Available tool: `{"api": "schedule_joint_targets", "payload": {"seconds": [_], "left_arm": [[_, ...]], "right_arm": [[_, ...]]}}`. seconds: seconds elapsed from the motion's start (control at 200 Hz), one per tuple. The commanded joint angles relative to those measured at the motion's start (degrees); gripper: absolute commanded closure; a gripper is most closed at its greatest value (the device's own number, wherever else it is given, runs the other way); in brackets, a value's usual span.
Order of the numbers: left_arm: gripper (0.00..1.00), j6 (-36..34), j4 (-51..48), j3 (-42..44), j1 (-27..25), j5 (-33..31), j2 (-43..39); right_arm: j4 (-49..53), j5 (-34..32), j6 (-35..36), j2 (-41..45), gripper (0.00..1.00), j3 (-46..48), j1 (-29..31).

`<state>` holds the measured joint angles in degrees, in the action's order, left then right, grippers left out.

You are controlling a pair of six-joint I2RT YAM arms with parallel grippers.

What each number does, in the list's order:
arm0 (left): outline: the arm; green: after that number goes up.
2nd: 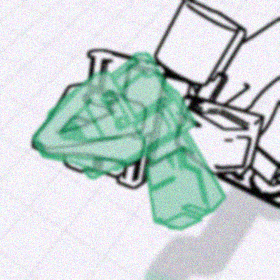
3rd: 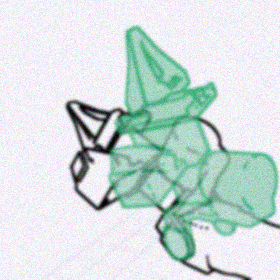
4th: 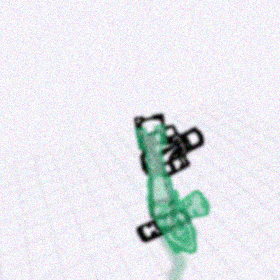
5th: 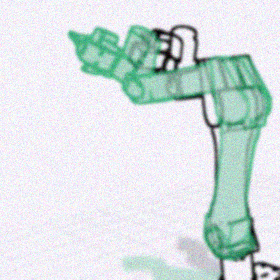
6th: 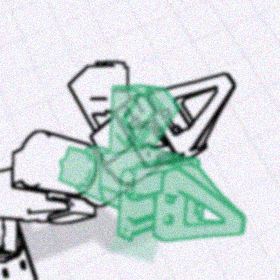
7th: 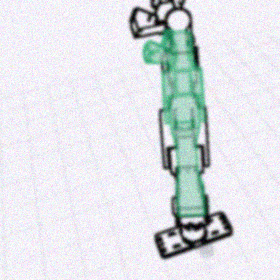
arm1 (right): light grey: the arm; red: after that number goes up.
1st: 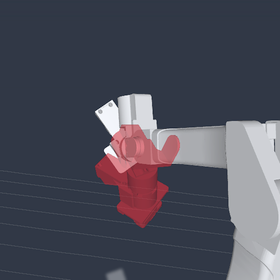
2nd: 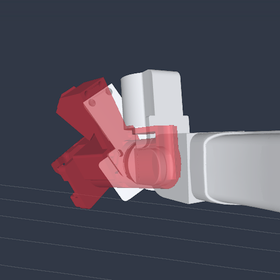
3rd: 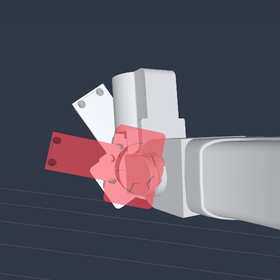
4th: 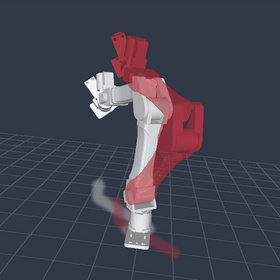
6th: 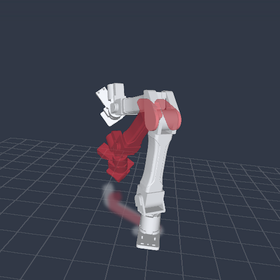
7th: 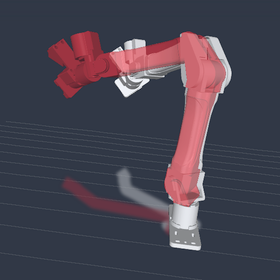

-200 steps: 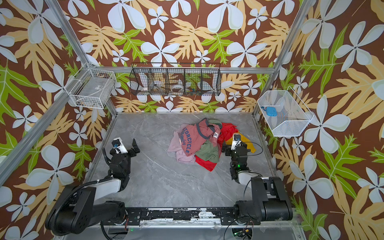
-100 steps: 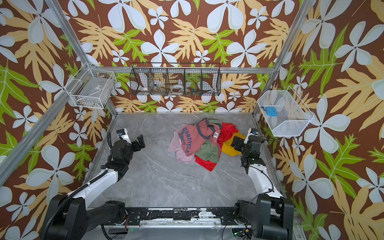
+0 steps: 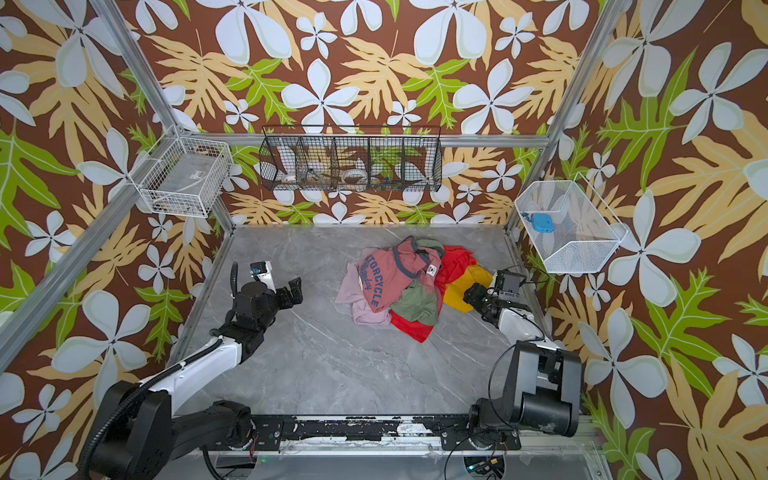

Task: Pick out a specific cloth from the pile
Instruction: 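Reach the right gripper to the yellow shirt while the left gripper approaches the pile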

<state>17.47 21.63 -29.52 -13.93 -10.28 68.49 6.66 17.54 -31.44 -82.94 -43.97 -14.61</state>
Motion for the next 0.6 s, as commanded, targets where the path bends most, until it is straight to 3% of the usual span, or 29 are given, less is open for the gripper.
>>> {"api": "schedule_joint_targets", "payload": {"seconds": [0.0,0.13,0.365,0.596], "left_arm": [[0.0,0.4,0.6,0.1,-0.1,0.6,0.3],[0.0,0.4,0.4,0.0,-0.2,0.7,0.6],[0.0,0.7,0.3,-0.1,-0.3,1.2,0.8],[0.0,1.2,-0.2,-0.1,-0.5,1.2,0.8]], "right_arm": [[2.6,-1.5,-2.5,-1.8,0.39,-1.3,0.1],[4.3,-4.0,-3.7,-4.0,0.43,-2.3,0.8],[3.8,-7.8,-6.3,-7.9,0.41,-3.7,2.6],[1.0,-7.5,-10.3,-13.5,0.45,-4.5,3.3]]}}
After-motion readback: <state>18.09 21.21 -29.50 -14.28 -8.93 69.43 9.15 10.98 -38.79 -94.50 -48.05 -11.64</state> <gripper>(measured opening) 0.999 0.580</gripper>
